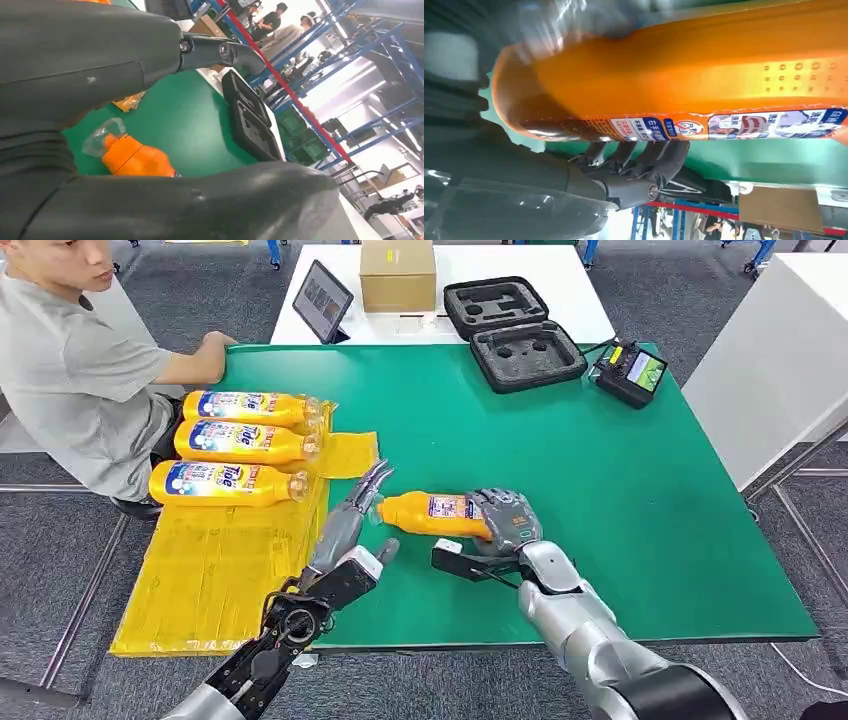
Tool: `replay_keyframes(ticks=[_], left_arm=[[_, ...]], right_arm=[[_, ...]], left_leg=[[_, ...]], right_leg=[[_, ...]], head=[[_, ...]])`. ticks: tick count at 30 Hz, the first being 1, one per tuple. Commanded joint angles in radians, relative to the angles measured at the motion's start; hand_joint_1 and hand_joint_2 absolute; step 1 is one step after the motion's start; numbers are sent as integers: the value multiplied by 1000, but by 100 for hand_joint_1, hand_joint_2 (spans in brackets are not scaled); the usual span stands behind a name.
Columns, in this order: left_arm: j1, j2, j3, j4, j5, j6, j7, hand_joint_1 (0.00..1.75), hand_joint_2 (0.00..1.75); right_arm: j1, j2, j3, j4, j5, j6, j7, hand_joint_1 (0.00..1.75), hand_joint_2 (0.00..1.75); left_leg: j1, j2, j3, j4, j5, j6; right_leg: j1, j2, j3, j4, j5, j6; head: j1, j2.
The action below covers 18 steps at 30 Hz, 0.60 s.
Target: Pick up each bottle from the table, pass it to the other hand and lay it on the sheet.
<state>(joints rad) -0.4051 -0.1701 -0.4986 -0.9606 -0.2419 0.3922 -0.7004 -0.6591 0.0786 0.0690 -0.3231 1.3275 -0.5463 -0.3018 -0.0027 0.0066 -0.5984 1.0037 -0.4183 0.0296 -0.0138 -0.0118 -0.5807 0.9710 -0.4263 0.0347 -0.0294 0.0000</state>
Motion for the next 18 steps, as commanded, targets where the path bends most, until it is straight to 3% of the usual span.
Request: replay_keyframes(ticks=[1,2,4,9,18], left_arm=[[1,22,5,-37,30,55,2,0,0],[25,25,17,-102,64,82,2,0,175],[48,38,20,-174,101,149,2,0,175],[75,52,37,-258,147,273,2,0,175],[77,66,15,-261,158,290,2,0,175]], right_arm=[[27,23,-169,54,-238,131,-227,175,175],[29,40,-247,43,-346,197,-322,175,175],[42,63,-275,10,-425,238,-396,175,175],[92,58,-77,-88,-620,203,-396,175,175],[85,43,50,-11,-545,60,-390,175,175]], left_leg=[[1,-2,2,-1,0,-1],[2,-2,3,-1,-1,-2],[2,-1,3,-1,-1,-2],[2,2,3,-1,-1,-3],[3,1,2,-1,-1,-1]], right_leg=[[1,-1,3,-1,0,-1],[2,0,4,-2,-1,-2],[2,1,4,-2,-1,-2],[2,3,2,-1,-1,-2],[3,3,2,-1,0,-1]], head=[[0,0],[0,0],[0,0],[0,0],[0,0]])
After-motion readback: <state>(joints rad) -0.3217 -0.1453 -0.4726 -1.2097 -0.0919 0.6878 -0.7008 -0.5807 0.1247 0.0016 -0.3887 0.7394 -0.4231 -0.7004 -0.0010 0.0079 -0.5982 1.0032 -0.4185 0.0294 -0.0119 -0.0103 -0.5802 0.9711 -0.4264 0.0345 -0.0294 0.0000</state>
